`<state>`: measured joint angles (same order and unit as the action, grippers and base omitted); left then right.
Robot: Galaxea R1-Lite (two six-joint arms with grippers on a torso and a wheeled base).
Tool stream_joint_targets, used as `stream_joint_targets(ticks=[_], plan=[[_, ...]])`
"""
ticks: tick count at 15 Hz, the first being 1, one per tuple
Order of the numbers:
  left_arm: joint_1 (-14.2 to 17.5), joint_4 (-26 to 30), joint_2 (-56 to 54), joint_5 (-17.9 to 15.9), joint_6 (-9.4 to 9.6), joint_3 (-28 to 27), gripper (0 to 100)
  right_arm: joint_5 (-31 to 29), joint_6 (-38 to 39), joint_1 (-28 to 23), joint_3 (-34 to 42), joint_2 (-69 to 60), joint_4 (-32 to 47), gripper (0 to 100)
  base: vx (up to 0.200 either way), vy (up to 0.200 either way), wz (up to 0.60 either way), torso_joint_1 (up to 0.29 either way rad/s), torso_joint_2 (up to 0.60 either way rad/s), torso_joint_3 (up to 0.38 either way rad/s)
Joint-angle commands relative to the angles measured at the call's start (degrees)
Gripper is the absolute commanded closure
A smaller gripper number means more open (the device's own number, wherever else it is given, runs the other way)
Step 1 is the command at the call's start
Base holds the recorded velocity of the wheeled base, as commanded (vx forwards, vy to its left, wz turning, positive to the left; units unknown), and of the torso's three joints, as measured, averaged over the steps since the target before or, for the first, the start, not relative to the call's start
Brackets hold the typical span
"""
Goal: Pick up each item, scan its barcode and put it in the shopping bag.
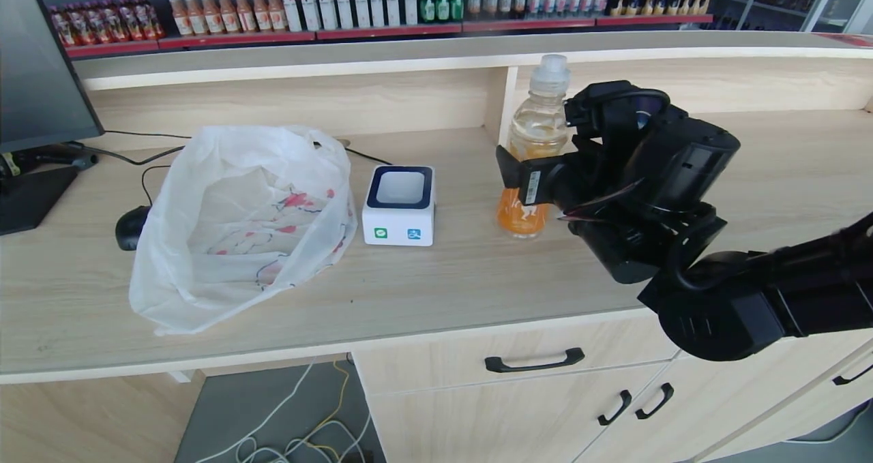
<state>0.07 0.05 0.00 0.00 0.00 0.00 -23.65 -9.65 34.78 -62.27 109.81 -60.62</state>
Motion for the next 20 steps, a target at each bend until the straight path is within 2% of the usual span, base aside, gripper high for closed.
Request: stream_joint_targets(ticks=[1, 6, 20], plan=[[0.0, 0.0, 0.0, 0.0, 0.00, 0.0, 0, 0.0, -0.3, -0.1, -0.4, 2.1, -1.2, 0, 0.000, 0.000, 0.00, 0.000, 0.00, 0.000], [0.0, 0.0, 0.0, 0.0, 0.00, 0.0, 0, -0.3, -0.4, -0.5, -0.4, 7.0, -10.3, 0, 0.000, 0.000, 0.00, 0.000, 0.00, 0.000], [0.0, 0.0, 0.0, 0.0, 0.00, 0.0, 0, 0.3, -0.1, -2.1, -2.5, 8.3, -10.9, 0, 0.000, 0.000, 0.00, 0.000, 0.00, 0.000]])
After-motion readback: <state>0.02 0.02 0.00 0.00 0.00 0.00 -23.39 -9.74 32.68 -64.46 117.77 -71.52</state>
